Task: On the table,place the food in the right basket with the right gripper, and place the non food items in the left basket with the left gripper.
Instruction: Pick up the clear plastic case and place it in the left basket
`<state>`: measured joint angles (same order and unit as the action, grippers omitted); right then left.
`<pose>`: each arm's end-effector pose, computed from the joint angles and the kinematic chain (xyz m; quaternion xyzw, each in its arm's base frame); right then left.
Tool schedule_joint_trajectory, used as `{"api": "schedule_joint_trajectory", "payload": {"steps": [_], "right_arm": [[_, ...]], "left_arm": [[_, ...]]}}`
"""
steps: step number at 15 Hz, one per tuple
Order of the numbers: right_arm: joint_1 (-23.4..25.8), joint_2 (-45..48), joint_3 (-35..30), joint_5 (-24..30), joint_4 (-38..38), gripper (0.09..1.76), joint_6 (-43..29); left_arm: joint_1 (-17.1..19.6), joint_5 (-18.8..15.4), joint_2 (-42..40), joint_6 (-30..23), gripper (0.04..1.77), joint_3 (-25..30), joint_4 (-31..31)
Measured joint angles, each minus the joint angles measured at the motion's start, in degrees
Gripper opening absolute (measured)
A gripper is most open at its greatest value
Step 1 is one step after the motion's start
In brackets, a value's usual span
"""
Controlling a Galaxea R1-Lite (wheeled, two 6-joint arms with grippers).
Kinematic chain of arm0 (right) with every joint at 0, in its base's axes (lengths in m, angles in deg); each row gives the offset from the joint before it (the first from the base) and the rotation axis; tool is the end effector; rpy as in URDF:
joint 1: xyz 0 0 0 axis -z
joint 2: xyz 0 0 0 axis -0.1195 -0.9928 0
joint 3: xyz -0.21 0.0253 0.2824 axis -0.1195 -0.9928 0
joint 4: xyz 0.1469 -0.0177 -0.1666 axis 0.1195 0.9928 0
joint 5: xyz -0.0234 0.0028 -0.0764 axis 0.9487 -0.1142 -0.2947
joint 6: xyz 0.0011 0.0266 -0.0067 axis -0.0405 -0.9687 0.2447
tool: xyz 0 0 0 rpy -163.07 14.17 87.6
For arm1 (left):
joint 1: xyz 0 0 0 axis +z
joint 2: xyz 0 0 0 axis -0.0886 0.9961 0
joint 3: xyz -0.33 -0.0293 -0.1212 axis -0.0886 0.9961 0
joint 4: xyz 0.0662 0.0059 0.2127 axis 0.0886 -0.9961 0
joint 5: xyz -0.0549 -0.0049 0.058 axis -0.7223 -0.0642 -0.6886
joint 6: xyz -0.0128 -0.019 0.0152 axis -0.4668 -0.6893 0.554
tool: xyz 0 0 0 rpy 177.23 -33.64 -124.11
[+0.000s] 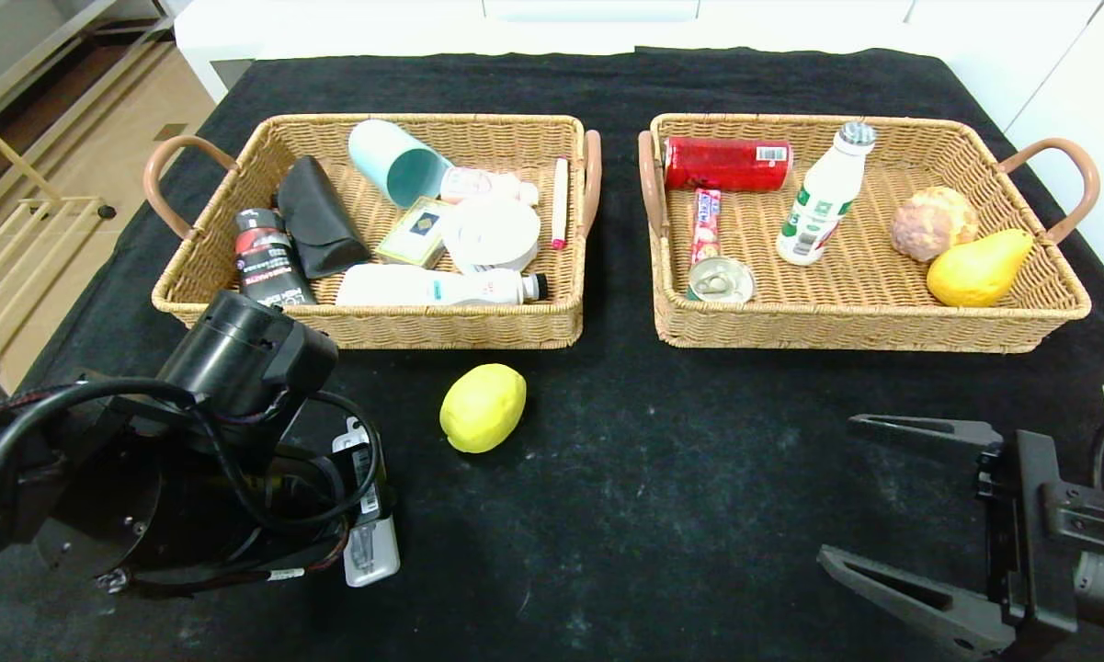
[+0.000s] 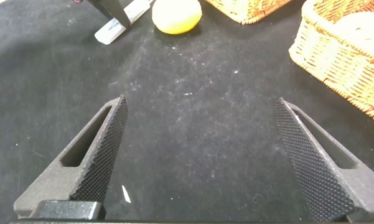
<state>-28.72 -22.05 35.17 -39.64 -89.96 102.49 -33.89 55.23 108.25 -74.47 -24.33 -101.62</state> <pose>0.1740 0.0870 0.2052 -0.0970 -0.0204 0.4807 0.8713 0.2425 -0.1252 0.2250 -0.1750 0.4180 0.0491 0.8901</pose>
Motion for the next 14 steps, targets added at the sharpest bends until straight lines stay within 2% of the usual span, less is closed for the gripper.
{"api": "schedule_joint_trajectory", "payload": {"steps": [9,14], "right_arm": [[-0.1,-0.4,-0.2,0.1,-0.1,1.71,0.0],[-0.1,-0.3,-0.1,0.1,0.0,1.71,0.0]], "left_arm": [[-0.1,0.4,-0.3,0.5,0.63,-0.6,-0.7],[-0.2,2.2,-4.8,3.5,0.63,-1.4,-0.7]]}}
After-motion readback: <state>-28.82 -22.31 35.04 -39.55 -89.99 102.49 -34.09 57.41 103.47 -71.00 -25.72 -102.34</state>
